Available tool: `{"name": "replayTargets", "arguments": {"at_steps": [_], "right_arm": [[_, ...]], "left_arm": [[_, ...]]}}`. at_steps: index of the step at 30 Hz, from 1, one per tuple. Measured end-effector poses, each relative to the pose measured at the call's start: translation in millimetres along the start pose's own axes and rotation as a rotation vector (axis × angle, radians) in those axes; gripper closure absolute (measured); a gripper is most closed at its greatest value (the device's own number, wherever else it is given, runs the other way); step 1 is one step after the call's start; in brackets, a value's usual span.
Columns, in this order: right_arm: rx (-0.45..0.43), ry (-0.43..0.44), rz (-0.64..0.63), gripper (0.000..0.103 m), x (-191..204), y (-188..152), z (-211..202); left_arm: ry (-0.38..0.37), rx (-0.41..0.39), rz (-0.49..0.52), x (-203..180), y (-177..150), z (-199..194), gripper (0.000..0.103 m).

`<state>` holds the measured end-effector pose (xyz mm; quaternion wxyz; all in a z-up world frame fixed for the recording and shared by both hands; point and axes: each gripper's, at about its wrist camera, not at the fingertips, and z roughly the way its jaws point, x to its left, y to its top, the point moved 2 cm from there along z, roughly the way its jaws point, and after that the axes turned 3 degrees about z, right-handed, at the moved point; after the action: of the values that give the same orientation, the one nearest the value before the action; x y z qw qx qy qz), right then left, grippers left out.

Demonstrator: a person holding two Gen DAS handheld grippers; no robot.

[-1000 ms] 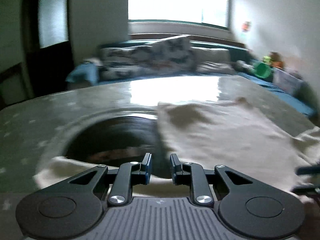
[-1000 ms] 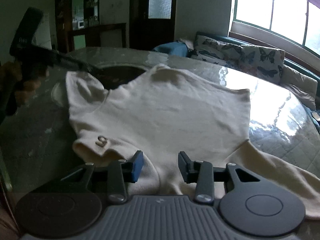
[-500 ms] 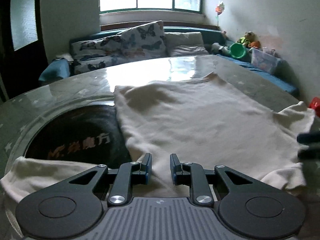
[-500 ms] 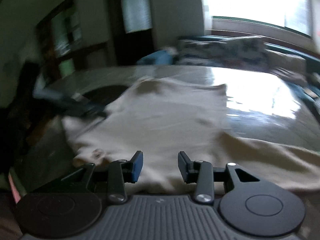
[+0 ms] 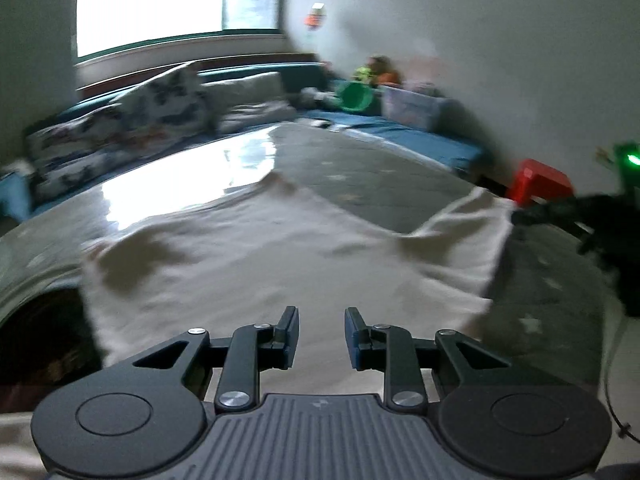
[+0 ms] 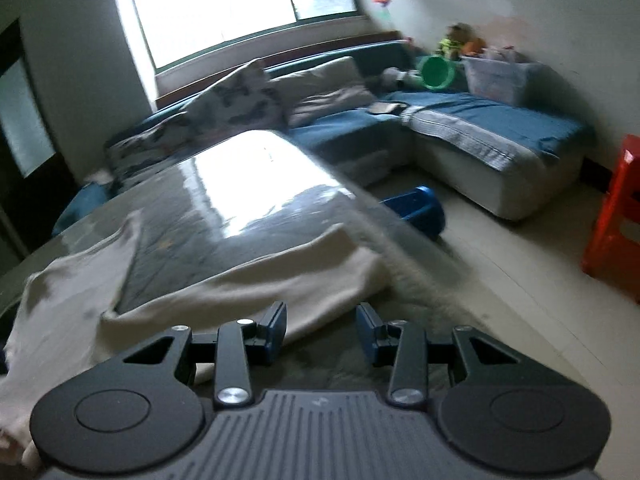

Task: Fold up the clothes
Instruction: 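Grasp a sweatshirt sleeve with the right gripper and lift it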

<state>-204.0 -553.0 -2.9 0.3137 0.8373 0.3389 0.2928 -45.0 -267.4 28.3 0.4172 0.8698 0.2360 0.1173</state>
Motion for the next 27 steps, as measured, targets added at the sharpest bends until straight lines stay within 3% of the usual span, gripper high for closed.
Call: {"name": "replayTargets", "arguments": {"at_steps": [5,7,9,14,19,22,24,27], "right_arm": [[-0.016,-0.026,0.043,0.066,-7.5,4.7,12.8],[-0.026,-0.031,0.059,0.075,-10.6,5.8,14.5],[-0.031,-0.028,0.074,0.091,-12.6,6.2,17.0],[-0.052,0.009,0.109,0.099,-19.5,9.0,13.1],[-0.064,-0.001,0.124,0.097,-23.9,14.5,9.3],[-0.066,-0.023,0.12,0.09,-25.1,14.6,9.8],[-0.059,-0.025,0.122,0.078,-25.1,15.5,13.2],[-0.051,-0.026,0.117,0.074,-21.3,13.7,16.5]], "left_arm": [[-0.106,0.019,0.107,-30.6,6.6,9.9,0.075],[-0.142,0.025,0.149,-43.3,7.7,14.2,0.075],[-0.174,0.036,0.189,-55.6,8.6,19.3,0.075],[-0.246,0.031,0.251,-78.9,9.2,26.2,0.075],[-0.278,0.051,0.282,-90.0,7.4,37.1,0.073],[-0.291,0.062,0.294,-94.1,5.5,40.7,0.073],[-0.297,0.068,0.303,-96.0,5.2,42.5,0.073],[-0.303,0.071,0.307,-98.0,5.1,42.2,0.073]]}}
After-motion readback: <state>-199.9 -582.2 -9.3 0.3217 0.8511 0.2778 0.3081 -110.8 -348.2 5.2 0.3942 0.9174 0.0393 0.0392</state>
